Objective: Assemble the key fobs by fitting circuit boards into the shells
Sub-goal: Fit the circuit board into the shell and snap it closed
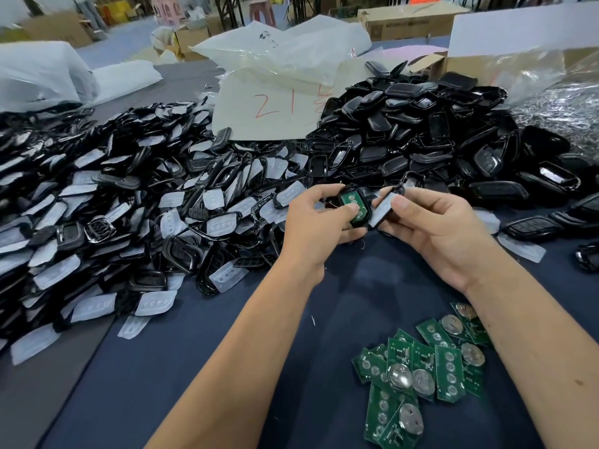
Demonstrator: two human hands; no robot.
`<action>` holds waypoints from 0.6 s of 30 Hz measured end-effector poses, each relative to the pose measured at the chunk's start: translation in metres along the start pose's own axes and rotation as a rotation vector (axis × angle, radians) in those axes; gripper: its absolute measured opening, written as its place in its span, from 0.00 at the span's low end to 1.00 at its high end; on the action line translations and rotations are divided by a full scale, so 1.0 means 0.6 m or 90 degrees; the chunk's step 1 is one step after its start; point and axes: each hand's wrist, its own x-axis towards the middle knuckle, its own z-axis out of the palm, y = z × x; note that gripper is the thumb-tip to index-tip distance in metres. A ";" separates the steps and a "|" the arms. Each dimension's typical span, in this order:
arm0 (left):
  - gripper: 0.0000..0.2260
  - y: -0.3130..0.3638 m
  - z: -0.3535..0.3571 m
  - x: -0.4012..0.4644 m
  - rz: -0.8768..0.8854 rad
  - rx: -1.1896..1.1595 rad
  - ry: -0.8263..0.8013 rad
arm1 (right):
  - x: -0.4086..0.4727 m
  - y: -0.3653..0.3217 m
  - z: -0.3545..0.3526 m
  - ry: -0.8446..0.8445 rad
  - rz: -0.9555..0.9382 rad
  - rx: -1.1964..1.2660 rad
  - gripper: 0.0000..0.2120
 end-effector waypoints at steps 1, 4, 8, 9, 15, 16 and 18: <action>0.14 0.000 0.000 0.000 -0.004 -0.006 -0.002 | 0.000 0.000 0.001 0.004 0.001 0.000 0.17; 0.13 -0.002 0.001 0.002 -0.010 -0.019 0.005 | 0.001 0.001 0.001 0.017 -0.003 0.007 0.16; 0.04 -0.002 -0.001 0.004 -0.035 -0.007 0.002 | 0.003 0.000 -0.003 0.023 -0.003 0.011 0.15; 0.02 -0.001 -0.002 0.004 -0.044 -0.010 -0.004 | 0.004 0.000 -0.004 0.022 -0.001 0.009 0.15; 0.04 0.005 -0.006 0.006 -0.064 -0.032 -0.021 | 0.002 -0.002 -0.007 -0.001 0.020 0.002 0.16; 0.04 0.005 -0.005 0.007 -0.064 -0.033 -0.019 | 0.001 -0.002 -0.007 -0.004 0.022 0.000 0.16; 0.04 0.004 -0.004 0.007 -0.065 -0.030 -0.016 | 0.000 -0.003 -0.006 -0.009 0.022 -0.001 0.16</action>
